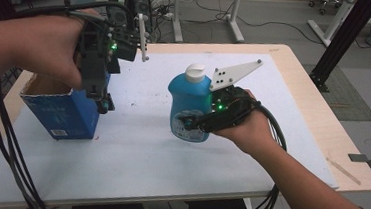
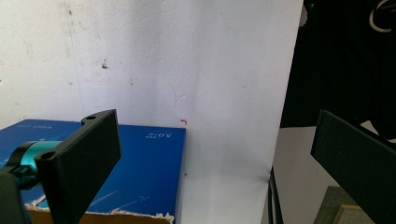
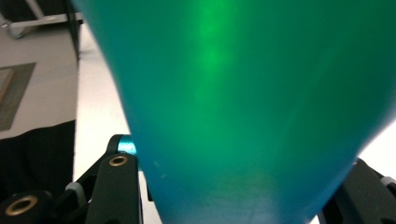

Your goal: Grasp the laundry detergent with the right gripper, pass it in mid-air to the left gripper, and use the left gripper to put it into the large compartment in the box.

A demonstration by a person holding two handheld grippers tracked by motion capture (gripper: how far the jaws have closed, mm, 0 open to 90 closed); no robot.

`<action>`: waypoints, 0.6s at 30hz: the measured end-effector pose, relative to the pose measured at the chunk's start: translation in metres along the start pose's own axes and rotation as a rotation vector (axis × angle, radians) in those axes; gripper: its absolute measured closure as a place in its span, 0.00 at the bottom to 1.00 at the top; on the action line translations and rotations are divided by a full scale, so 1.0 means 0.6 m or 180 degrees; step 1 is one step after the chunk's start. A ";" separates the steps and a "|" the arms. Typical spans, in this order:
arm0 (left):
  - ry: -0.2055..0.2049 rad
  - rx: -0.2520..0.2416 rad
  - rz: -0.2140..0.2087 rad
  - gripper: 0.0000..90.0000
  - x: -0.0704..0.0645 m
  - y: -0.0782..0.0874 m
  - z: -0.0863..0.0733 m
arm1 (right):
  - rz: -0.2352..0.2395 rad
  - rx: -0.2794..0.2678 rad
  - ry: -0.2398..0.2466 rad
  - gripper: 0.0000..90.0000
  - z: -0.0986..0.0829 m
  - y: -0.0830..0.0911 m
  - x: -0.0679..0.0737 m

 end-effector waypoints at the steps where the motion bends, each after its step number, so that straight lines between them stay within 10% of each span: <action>1: -0.0021 0.0004 0.0001 0.02 -0.001 0.000 0.002 | 0.0041 0.0004 0.0012 0.51 0.000 -0.002 0.002; 18: -0.0133 -0.0019 -0.0043 0.02 -0.016 -0.009 0.043 | 0.0538 0.0016 0.0327 0.51 0.015 -0.047 0.034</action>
Point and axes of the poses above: each handheld gripper's, and its own axes: y roughly backward along the jaws, z roughly out of its top, x roughly to its left, the point moved 4 cm from there along -y, roughly forward along the jaws, and after that the axes turned 1 degree about -y, right-handed, at the moved point
